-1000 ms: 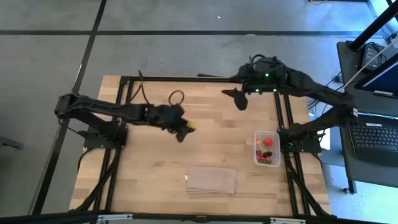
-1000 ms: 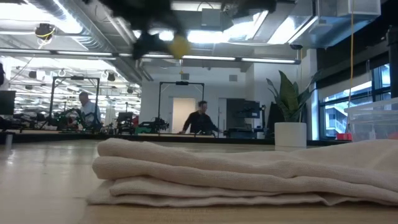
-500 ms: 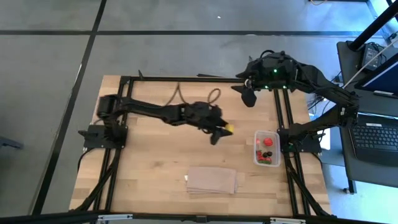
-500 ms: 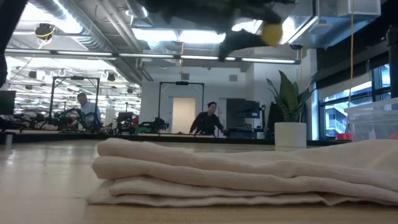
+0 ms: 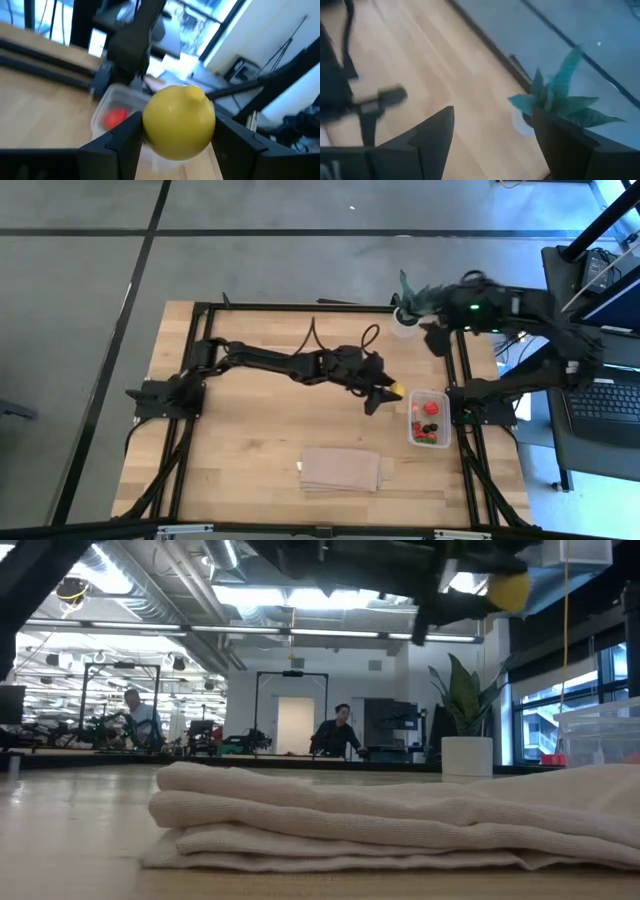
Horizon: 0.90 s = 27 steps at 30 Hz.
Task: Pick and placing Produce into tupperware
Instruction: Put the yellow lemon into the transparent bin
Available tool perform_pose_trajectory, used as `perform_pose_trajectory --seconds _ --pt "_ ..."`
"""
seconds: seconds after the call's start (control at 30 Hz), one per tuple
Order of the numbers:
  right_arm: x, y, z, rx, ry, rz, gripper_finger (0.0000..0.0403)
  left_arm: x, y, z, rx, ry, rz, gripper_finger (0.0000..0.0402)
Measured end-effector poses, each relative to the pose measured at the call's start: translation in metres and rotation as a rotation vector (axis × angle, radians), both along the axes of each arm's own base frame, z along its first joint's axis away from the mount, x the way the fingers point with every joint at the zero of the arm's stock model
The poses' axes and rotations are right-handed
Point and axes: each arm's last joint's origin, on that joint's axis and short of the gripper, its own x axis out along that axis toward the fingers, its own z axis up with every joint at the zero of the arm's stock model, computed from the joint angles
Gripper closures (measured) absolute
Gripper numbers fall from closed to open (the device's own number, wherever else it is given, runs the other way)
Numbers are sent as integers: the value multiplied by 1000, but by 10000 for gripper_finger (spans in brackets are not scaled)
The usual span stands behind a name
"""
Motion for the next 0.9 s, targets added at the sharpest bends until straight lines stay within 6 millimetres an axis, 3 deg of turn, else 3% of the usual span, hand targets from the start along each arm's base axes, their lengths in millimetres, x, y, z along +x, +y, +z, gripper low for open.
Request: perform_pose_trajectory --seconds 0.2,0.33,0.57,0.77,0.9 --pt "-34 10 16 7 -185 -71 134 35 -4 -1 2 -89 -17 200" --pt "-43 13 18 29 -238 -94 134 59 -11 -15 -3 -102 -56 199" --pt "-32 13 16 38 -213 -74 134 89 -24 -50 16 -58 -83 199" --pt "-22 10 13 28 -176 -56 134 97 -28 -79 44 -14 -81 198" --pt "-19 9 12 27 -166 -54 134 96 -27 -86 85 31 -38 198"
